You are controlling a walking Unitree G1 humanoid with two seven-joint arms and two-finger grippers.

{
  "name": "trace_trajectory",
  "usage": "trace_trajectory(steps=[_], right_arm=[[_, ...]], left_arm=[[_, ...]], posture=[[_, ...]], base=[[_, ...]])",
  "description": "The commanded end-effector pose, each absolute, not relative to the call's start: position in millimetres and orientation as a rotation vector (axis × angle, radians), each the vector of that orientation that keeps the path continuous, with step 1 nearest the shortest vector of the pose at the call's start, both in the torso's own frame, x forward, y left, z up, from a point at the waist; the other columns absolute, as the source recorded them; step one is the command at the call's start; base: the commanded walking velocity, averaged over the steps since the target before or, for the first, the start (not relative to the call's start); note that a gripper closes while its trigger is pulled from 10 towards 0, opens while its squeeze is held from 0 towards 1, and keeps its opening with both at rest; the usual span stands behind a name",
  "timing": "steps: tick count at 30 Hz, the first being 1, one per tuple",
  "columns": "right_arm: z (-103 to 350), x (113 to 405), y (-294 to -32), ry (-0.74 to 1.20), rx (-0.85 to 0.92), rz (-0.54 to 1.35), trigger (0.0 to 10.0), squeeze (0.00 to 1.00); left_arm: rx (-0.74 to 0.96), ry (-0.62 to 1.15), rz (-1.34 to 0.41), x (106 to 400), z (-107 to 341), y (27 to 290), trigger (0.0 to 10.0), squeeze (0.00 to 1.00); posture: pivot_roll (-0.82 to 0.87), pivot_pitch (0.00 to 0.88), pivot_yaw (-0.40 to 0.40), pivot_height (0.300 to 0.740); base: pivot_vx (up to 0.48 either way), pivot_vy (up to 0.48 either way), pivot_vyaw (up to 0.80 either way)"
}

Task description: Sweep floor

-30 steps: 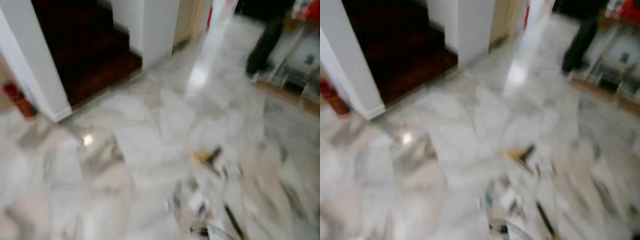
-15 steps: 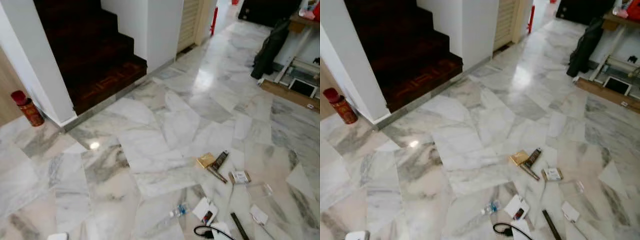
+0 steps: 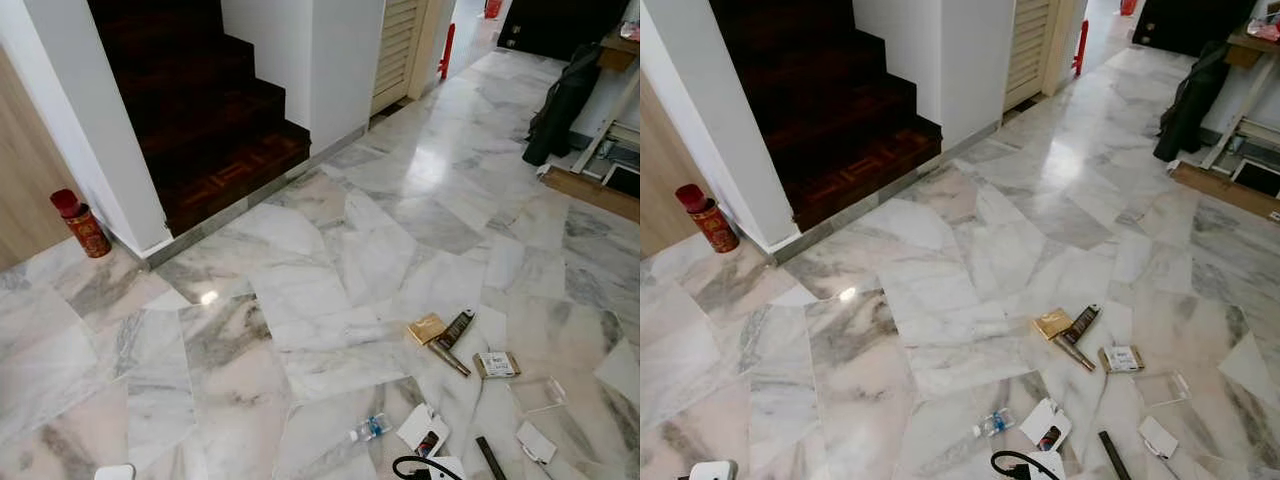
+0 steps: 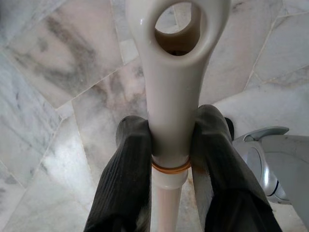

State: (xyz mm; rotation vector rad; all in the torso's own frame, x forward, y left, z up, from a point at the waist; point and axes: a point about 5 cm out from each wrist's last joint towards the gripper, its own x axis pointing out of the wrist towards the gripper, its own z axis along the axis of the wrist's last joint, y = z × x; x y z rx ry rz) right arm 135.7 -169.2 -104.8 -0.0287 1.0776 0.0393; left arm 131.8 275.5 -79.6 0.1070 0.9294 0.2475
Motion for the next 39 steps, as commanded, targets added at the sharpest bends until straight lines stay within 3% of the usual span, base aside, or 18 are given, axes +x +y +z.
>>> trace_trajectory(steps=[1,9,19,39], right_arm=[[-105.7,134.4,-166.7,1.091,-0.005,0.031,10.0,0.00],[-105.5,135.5,-166.2,1.097,-0.024,0.050,10.0,0.00],[-106.2,126.1,-189.9,1.129,-0.060,0.037,10.0,0.00],[-106.7,127.8,-182.8,1.131,-0.054,0.049,10.0,0.00]], left_arm=[[0.110,0.917,0.260,134.6,-78.4,275.8,10.0,0.00],[0.101,0.919,0.265,131.4,-80.1,273.5,10.0,0.00],[0.083,0.916,0.265,134.2,-80.2,271.0,10.0,0.00],[0.090,0.926,0.253,133.8,-80.4,271.4,10.0,0.00]], posture=[[0.06,0.055,-0.005,0.740],[0.05,0.074,-0.008,0.740],[0.06,0.080,-0.007,0.740],[0.06,0.076,-0.001,0.740]], base=[[0.000,0.000,-0.71],[0.000,0.000,-0.80],[0.000,0.000,-0.80],[0.000,0.085,-0.80]])
